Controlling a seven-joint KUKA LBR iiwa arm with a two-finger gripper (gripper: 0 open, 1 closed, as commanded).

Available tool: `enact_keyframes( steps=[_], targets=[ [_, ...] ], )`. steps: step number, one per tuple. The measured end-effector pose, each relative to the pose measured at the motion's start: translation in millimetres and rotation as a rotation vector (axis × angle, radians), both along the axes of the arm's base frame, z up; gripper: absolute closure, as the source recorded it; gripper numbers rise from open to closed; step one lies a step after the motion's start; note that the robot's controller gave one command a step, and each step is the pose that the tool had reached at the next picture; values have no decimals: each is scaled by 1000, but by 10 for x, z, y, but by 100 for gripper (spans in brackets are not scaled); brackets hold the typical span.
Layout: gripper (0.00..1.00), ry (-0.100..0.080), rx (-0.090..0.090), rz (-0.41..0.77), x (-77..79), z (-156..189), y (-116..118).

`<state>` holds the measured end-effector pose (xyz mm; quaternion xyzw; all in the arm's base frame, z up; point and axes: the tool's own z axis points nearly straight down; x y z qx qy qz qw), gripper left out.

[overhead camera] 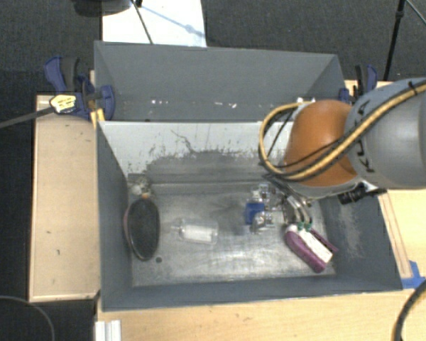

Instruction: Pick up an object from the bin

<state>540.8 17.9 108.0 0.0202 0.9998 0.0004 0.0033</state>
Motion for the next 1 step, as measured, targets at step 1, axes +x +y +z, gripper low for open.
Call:
enact_keyframes(
  steps=[1],
  targets=[
    [100,0,0,2,16,291,0]
  ],
)
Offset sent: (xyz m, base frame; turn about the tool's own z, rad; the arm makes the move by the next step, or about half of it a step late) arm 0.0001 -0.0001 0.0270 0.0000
